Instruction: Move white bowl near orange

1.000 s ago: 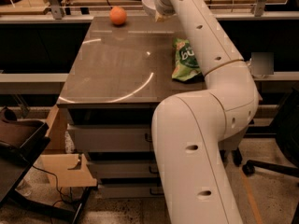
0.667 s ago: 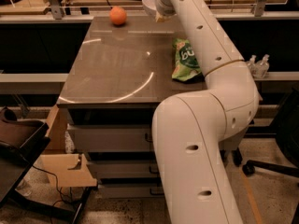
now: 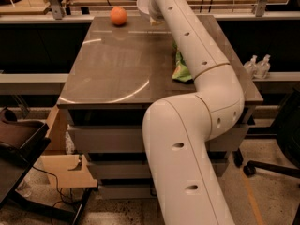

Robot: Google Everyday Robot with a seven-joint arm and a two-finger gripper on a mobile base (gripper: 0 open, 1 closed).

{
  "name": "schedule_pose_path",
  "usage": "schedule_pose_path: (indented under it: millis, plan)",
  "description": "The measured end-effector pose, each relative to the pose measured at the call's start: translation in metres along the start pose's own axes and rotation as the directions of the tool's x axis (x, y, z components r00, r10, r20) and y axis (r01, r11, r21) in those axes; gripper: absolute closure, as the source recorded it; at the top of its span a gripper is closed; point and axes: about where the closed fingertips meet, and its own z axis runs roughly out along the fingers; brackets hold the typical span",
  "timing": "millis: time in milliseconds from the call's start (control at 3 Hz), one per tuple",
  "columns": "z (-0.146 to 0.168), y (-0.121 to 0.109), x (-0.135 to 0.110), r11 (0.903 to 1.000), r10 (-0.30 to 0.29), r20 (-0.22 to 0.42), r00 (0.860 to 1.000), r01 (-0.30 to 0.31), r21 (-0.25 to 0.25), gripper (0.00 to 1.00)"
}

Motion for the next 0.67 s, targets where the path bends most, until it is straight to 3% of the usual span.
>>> schedule_pose_path:
  millis: [667]
  plan:
    - [0.022,0.01,-0.004,0.9975,-0.066,-0.035,0.997,0.066,-0.026,1.0]
